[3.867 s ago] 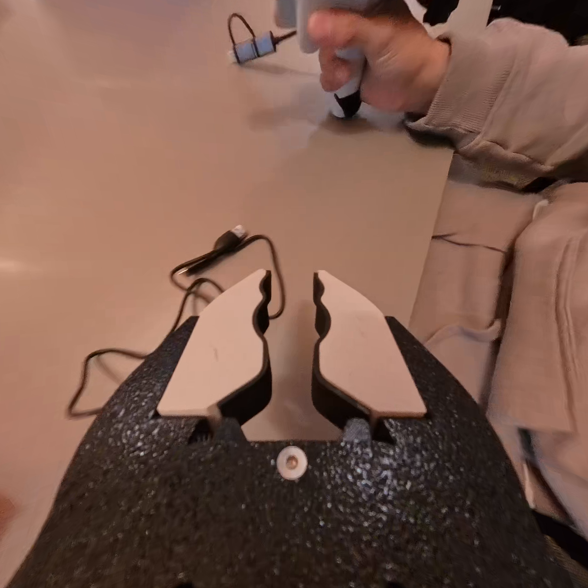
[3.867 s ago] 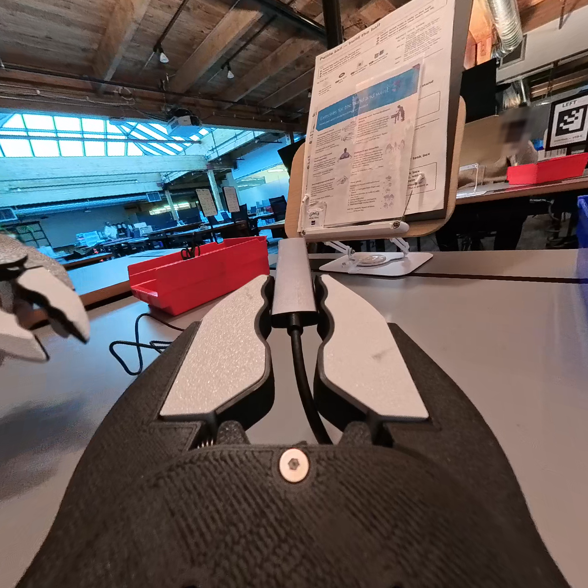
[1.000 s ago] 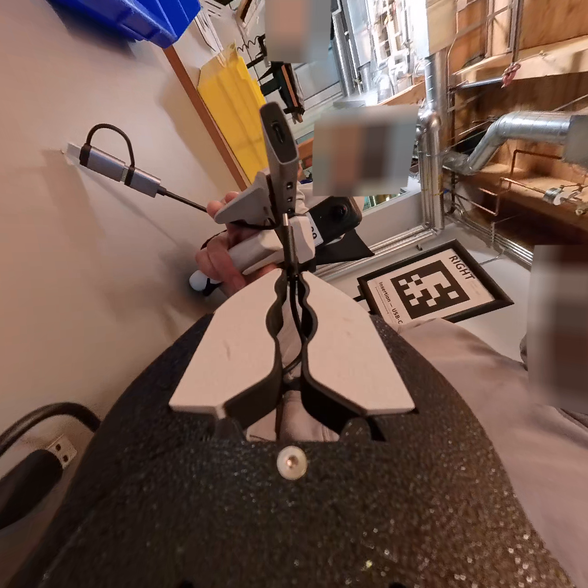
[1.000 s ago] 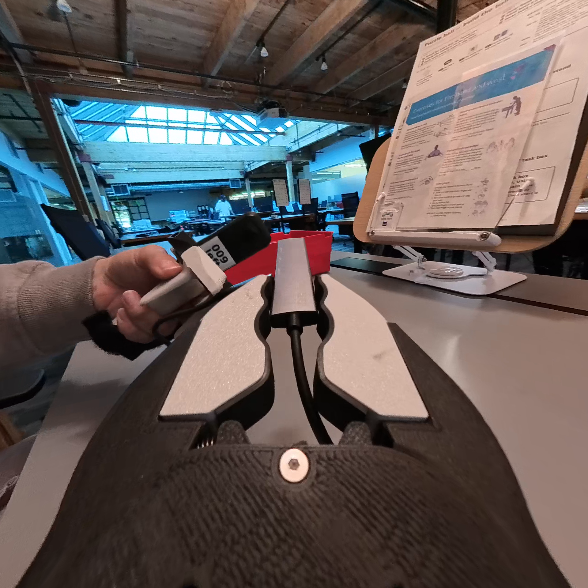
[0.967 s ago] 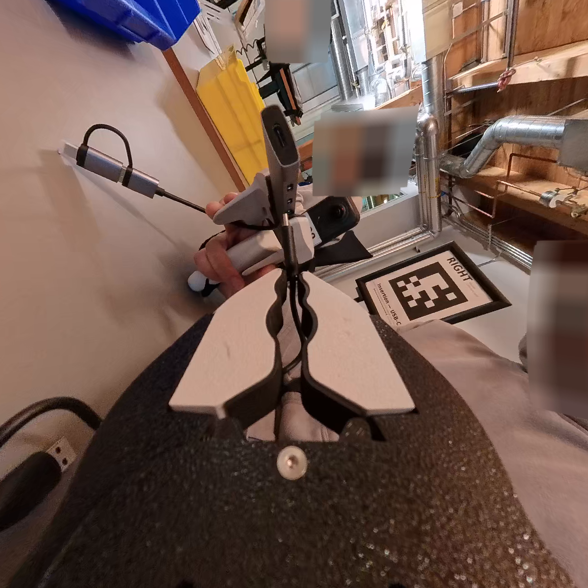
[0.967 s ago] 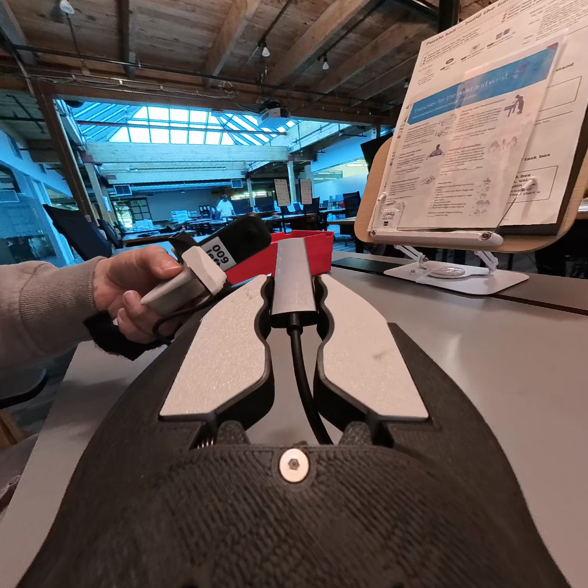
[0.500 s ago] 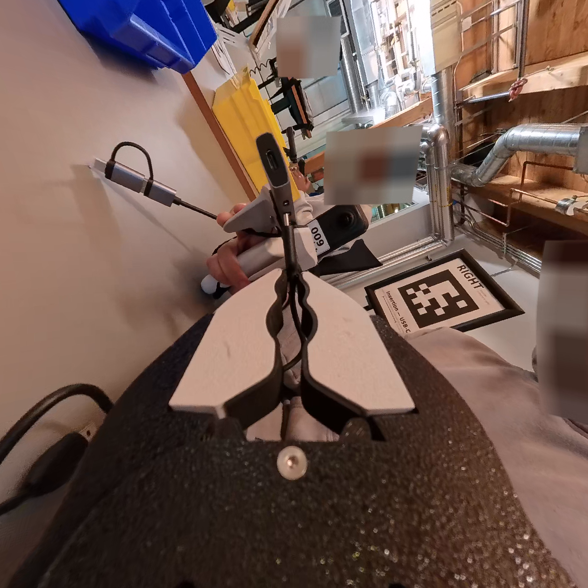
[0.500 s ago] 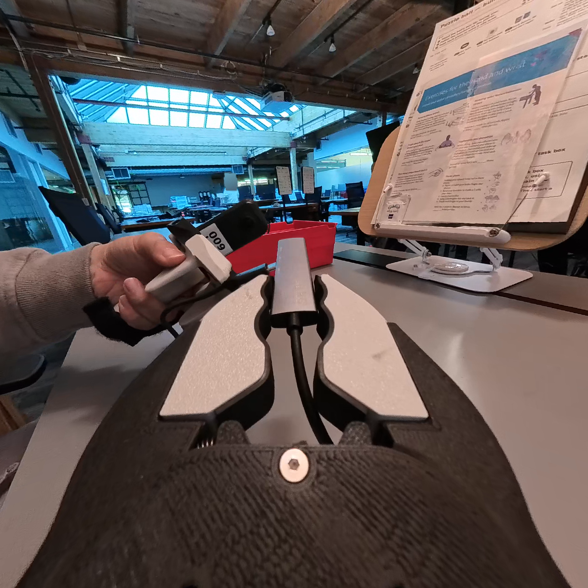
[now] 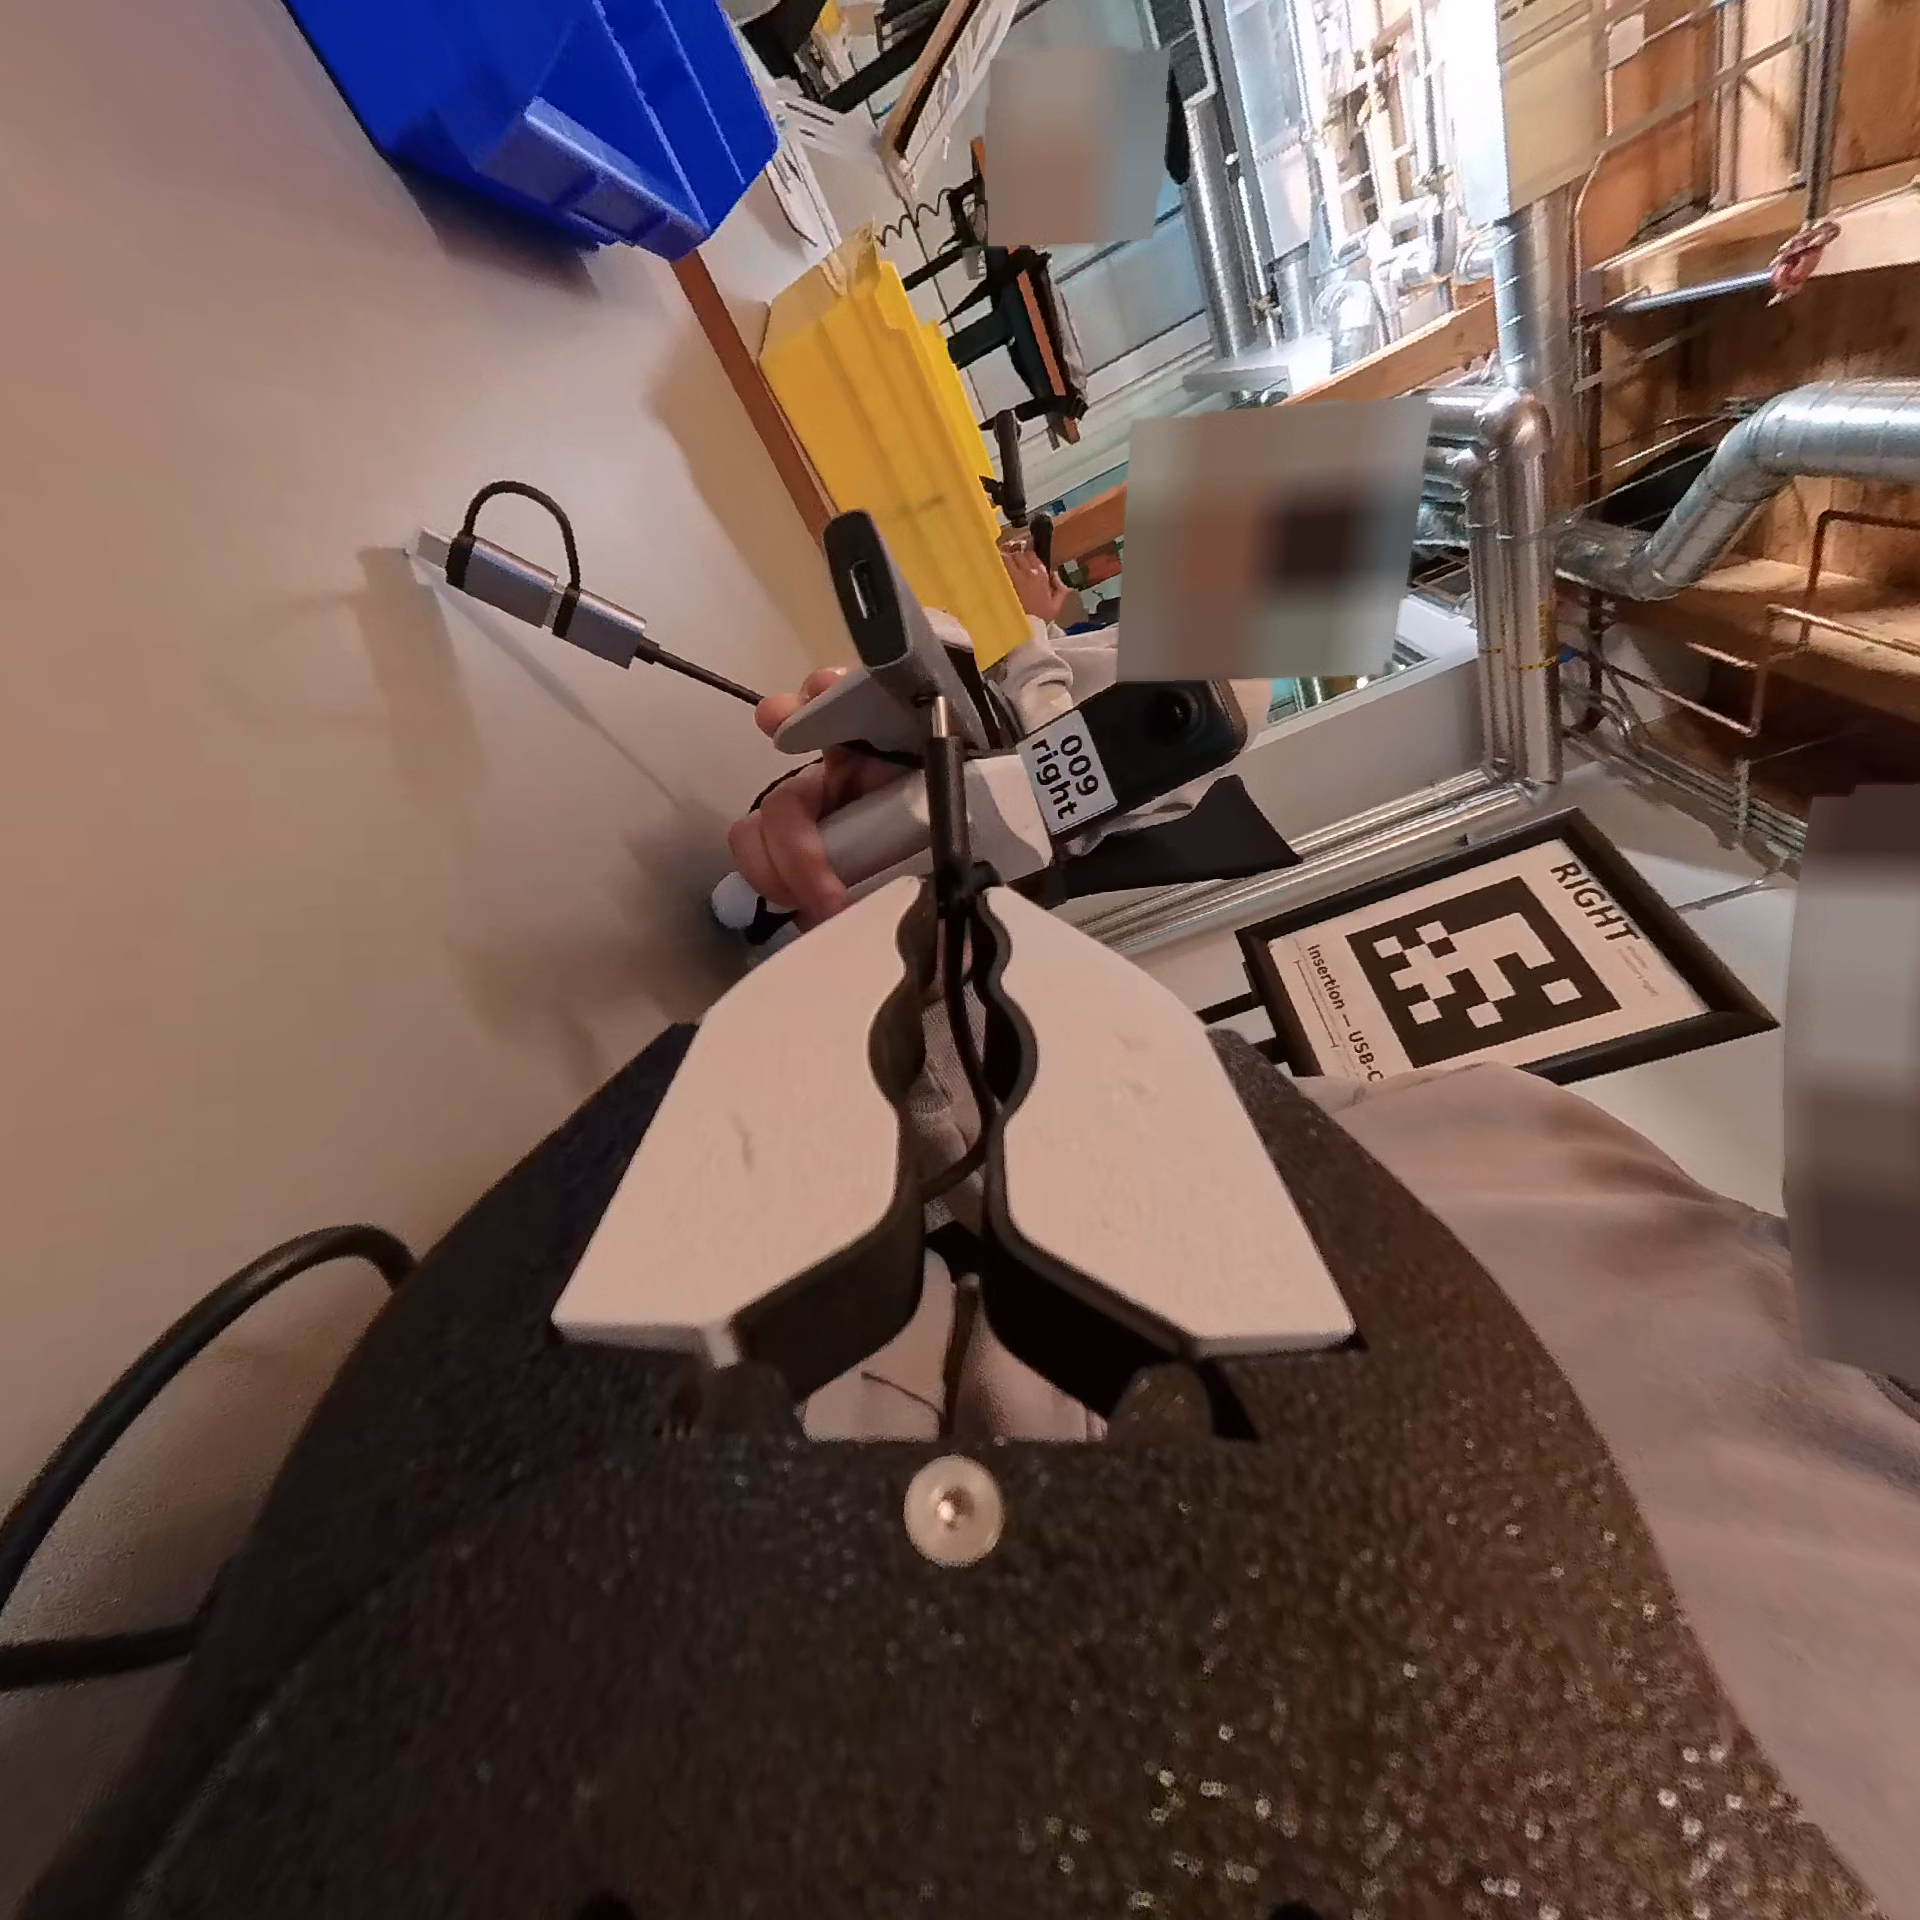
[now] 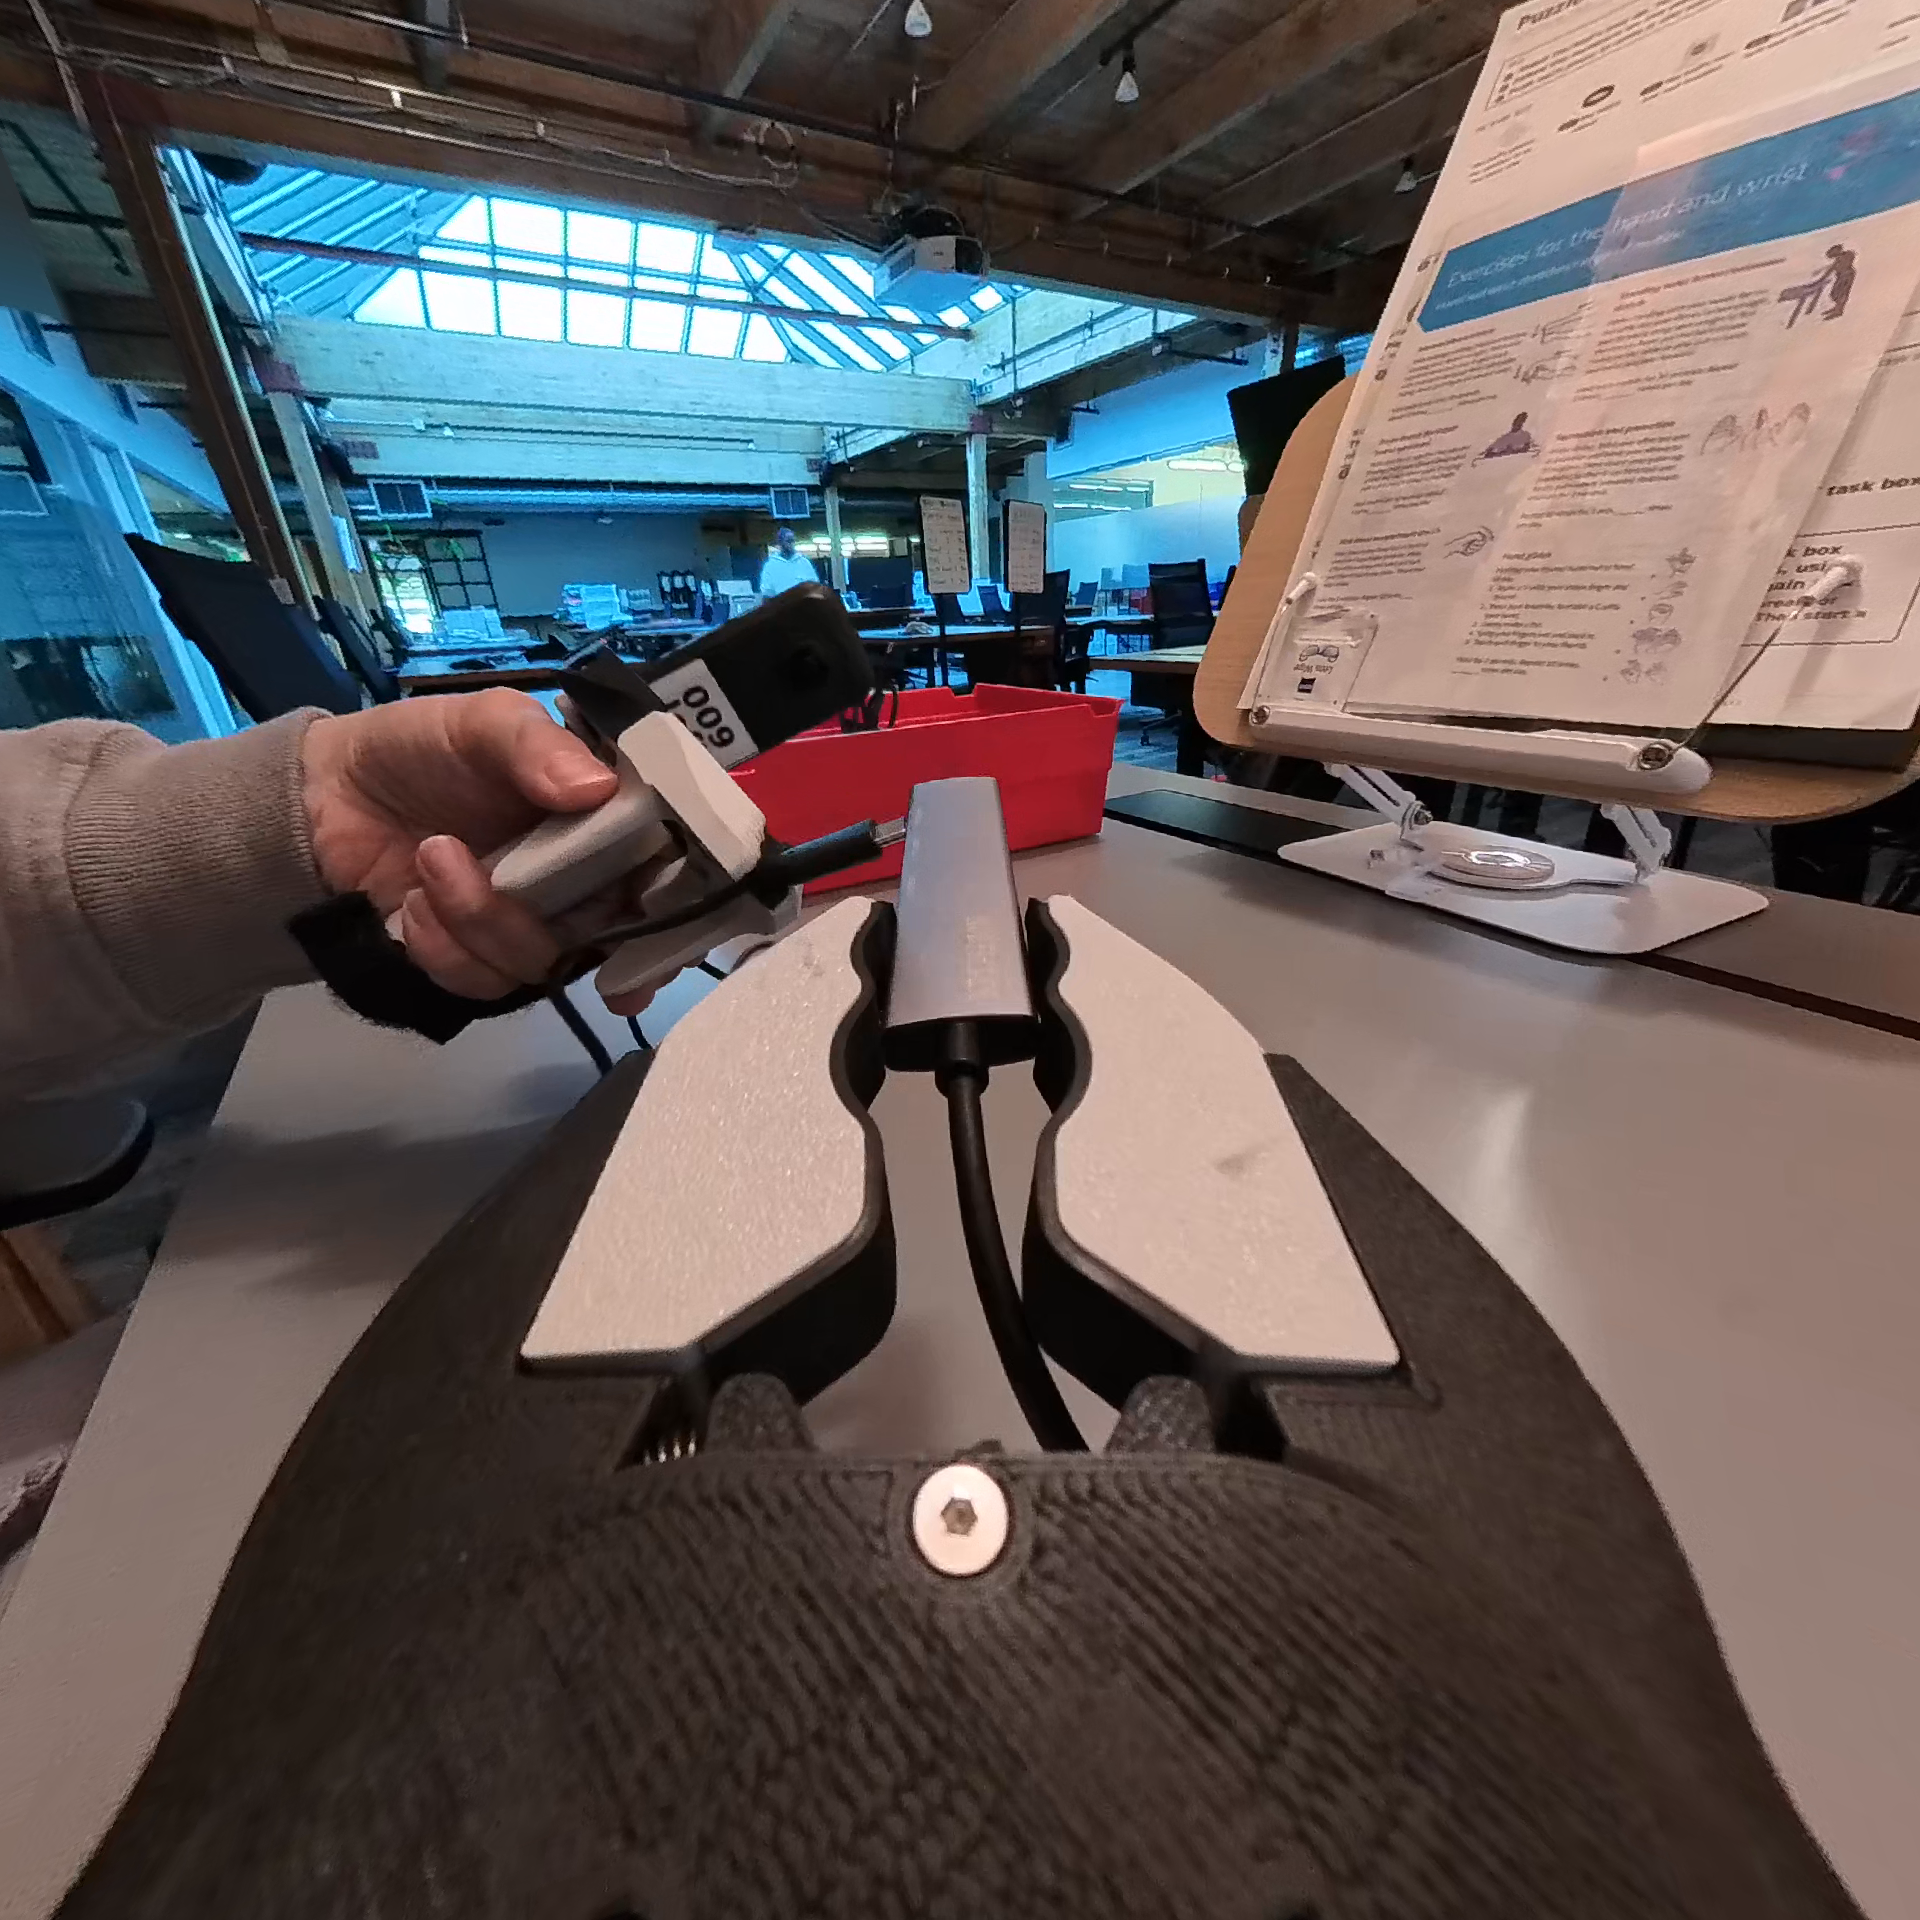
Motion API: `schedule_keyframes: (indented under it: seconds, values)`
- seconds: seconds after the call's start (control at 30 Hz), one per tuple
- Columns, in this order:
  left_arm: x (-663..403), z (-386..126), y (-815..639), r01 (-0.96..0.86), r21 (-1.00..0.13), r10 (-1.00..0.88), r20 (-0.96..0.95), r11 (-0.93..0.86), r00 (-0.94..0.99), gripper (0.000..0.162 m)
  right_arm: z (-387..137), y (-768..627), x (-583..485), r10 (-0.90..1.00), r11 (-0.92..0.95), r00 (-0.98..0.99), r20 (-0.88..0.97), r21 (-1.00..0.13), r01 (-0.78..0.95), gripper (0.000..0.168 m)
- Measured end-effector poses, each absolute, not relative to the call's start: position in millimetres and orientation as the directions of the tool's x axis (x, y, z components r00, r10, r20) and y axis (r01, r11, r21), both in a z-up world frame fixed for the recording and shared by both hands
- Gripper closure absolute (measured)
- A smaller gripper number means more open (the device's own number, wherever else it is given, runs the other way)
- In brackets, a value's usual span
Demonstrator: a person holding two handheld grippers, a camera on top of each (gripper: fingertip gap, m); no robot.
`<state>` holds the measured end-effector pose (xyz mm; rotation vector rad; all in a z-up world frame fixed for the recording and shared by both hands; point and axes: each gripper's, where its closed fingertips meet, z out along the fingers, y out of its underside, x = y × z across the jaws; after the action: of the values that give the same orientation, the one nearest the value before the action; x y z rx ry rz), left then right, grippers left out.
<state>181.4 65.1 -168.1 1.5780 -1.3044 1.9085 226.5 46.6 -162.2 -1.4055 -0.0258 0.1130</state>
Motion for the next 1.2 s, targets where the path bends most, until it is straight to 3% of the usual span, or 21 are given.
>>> schedule_keyframes:
  seconds: [0.3,0.6,0.8,0.87,0.97,1.2]
  values:
    - [181.9,-172.1,69.5,-0.736,-0.425,-0.305,0.903,-0.527,-0.303,0.157,-167.3,50.0,221.9,0.086,0.117,0.996,0.01,-0.993,0.0,0.143]
    - [184.1,-184.4,74.1,-0.709,-0.567,-0.546,0.782,-0.42,-0.302,0.156,-176.0,52.2,223.8,0.086,0.041,0.996,0.03,-0.999,0.026,0.143]
    - [204.8,-177.5,87.9,-0.468,-0.829,-0.808,0.487,-0.307,-0.332,0.15,-173.6,50.0,243.6,-0.055,0.06,0.998,-0.006,-0.998,-0.003,0.143]
    - [208.1,-176.9,89.6,-0.409,-0.888,-0.884,0.353,-0.213,-0.306,0.14,-171.7,47.3,251.9,-0.107,0.08,0.994,-0.03,-0.997,-0.022,0.143]
    - [213.0,-179.3,91.4,-0.36,-0.927,-0.949,0.2,-0.103,-0.245,0.129,-170.6,45.0,258.4,-0.151,0.093,0.987,-0.045,-0.995,-0.031,0.143]
    - [222.5,-176.5,85.1,-0.282,-0.959,-0.977,0.084,-0.027,-0.194,0.137,-170.9,48.7,252.8,-0.177,0.088,0.983,-0.038,-0.996,-0.023,0.143]
